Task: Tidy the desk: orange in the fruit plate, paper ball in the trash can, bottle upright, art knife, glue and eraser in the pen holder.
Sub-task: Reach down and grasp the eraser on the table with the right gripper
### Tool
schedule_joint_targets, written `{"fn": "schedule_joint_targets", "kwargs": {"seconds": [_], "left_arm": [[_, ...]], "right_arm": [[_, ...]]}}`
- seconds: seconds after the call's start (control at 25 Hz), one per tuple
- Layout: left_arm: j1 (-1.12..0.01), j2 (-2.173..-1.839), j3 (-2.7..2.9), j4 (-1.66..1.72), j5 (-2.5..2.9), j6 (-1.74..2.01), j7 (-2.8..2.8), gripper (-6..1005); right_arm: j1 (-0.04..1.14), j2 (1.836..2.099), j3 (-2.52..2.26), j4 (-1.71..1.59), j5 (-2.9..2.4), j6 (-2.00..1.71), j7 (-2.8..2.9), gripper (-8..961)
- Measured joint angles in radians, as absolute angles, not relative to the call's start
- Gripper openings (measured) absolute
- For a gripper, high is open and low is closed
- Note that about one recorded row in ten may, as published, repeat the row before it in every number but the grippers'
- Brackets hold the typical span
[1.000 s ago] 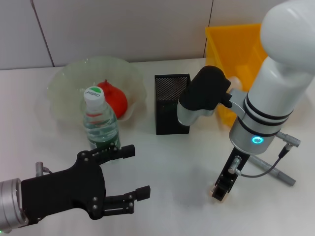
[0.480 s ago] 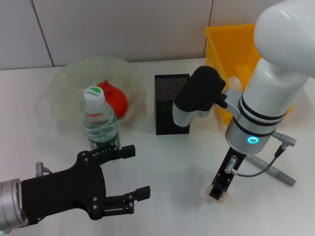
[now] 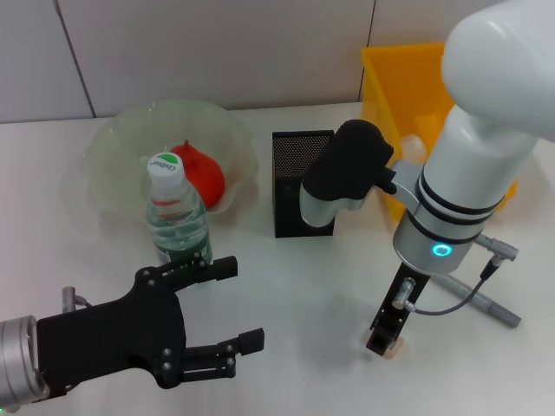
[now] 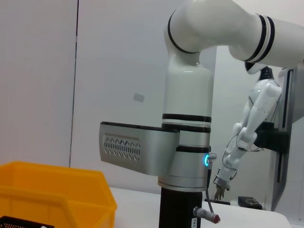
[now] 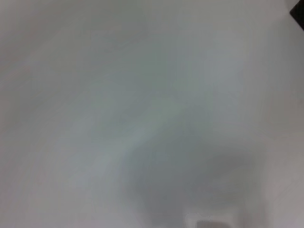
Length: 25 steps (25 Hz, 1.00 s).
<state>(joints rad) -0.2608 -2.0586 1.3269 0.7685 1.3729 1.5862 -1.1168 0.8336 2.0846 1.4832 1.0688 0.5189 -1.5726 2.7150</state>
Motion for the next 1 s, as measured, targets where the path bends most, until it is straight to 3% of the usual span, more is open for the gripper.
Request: {"fn": "schedule_joint_targets", "kwargs": {"seconds": [1.0], "left_arm": [[-0.256, -2.059, 1.327, 0.769, 1.373, 1.586, -1.115, 870]], "right_arm": [[0.848, 2.086, 1.466, 1.039, 0.543, -1.562, 2.734, 463]]}}
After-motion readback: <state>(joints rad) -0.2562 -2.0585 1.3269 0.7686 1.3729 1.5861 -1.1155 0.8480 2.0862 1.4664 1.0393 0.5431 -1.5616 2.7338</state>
